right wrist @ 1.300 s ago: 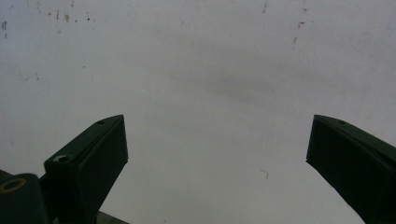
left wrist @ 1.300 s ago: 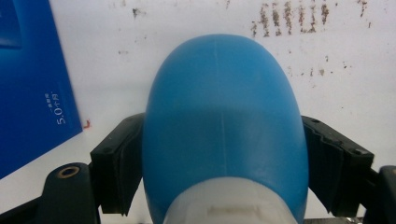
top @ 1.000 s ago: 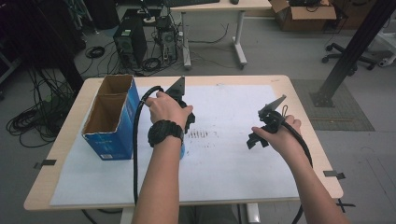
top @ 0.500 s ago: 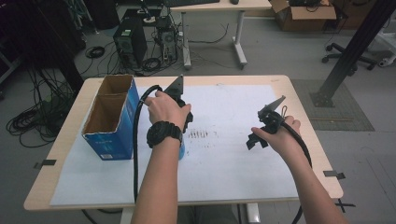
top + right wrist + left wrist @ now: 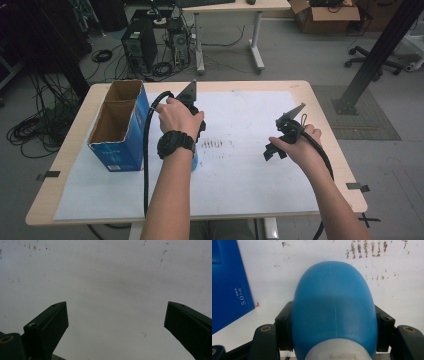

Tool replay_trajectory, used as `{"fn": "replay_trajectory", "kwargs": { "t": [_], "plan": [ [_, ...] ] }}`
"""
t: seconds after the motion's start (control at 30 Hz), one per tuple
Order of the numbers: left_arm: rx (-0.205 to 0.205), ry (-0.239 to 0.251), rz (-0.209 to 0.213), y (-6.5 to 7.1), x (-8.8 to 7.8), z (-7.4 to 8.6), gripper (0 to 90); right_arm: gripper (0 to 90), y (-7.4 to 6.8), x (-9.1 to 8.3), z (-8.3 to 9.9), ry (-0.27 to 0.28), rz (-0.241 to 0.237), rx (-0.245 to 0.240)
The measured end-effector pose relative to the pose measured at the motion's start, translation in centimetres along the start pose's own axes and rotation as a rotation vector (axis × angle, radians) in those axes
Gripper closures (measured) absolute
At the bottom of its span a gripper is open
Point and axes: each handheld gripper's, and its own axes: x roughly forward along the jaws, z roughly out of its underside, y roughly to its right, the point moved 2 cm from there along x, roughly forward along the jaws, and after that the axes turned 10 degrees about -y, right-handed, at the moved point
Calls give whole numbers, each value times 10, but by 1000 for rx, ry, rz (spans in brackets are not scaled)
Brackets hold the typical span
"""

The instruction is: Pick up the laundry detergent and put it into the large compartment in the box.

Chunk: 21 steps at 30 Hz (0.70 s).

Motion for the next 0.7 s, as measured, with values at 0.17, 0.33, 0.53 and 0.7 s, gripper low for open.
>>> {"fn": "replay_trajectory", "kwargs": {
  "t": [0.17, 0.33, 0.53, 0.7],
  "plan": [
    [0, -4, -1, 0, 0, 0, 366, 53, 0, 0, 0, -1, -1, 3],
    [-3, -5, 1, -1, -1, -1, 367, 53, 0, 0, 0, 1, 0, 0],
    [-4, -9, 3, -1, -1, -1, 368, 53, 1, 0, 0, -1, 1, -1],
    [0, -13, 4, -1, -1, -1, 369, 52, 2, 0, 0, -3, 2, 1]
  ]
}}
